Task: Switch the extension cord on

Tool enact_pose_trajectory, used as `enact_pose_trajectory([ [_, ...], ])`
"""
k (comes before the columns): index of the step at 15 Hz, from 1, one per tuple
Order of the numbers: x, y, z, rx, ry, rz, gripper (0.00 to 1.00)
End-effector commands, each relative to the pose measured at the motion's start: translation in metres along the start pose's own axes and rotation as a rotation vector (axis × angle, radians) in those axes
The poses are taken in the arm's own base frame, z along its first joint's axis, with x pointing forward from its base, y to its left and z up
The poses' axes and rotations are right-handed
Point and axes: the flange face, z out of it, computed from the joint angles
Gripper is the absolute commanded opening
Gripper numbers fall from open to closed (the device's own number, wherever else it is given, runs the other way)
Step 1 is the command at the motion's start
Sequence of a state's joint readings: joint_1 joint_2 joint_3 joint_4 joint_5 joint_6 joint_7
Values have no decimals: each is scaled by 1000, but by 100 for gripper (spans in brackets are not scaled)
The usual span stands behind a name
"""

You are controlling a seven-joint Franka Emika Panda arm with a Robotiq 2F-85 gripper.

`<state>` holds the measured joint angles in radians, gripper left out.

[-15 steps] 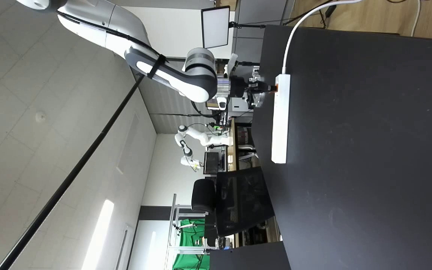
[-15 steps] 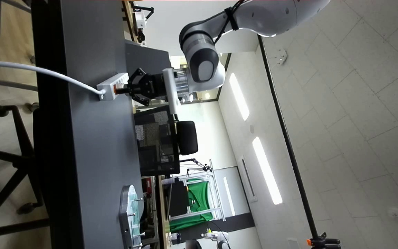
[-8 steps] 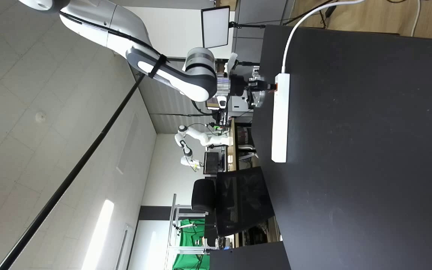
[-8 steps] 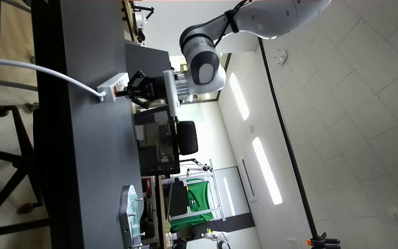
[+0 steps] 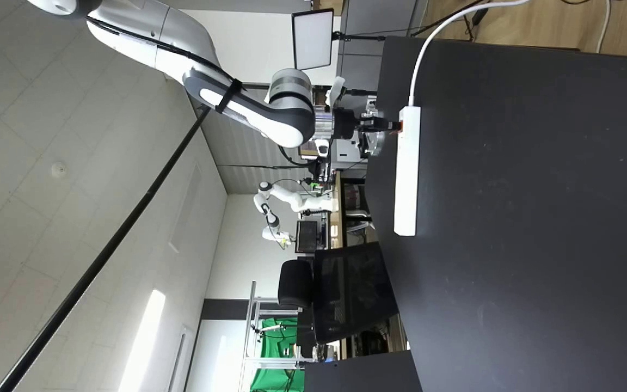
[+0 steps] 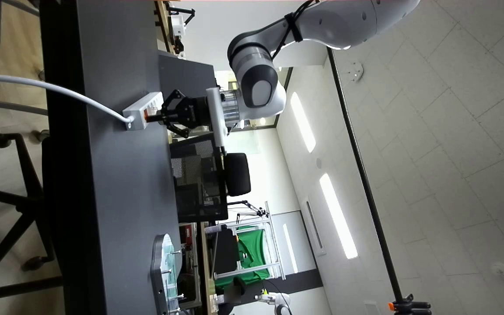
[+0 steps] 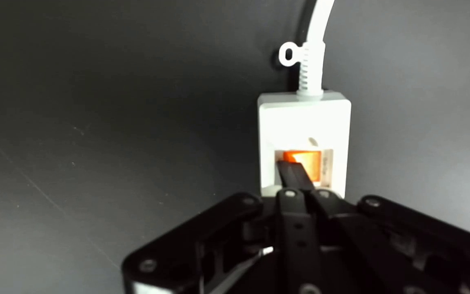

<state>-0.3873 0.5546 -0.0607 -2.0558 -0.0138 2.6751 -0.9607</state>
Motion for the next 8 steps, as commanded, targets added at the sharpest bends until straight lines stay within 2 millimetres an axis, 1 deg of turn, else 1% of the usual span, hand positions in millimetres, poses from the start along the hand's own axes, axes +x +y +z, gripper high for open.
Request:
enact_pose_trajectory([
  [1, 3, 1, -3, 3, 4, 42, 0],
  [8, 4, -3, -4, -19, 9, 66, 0],
])
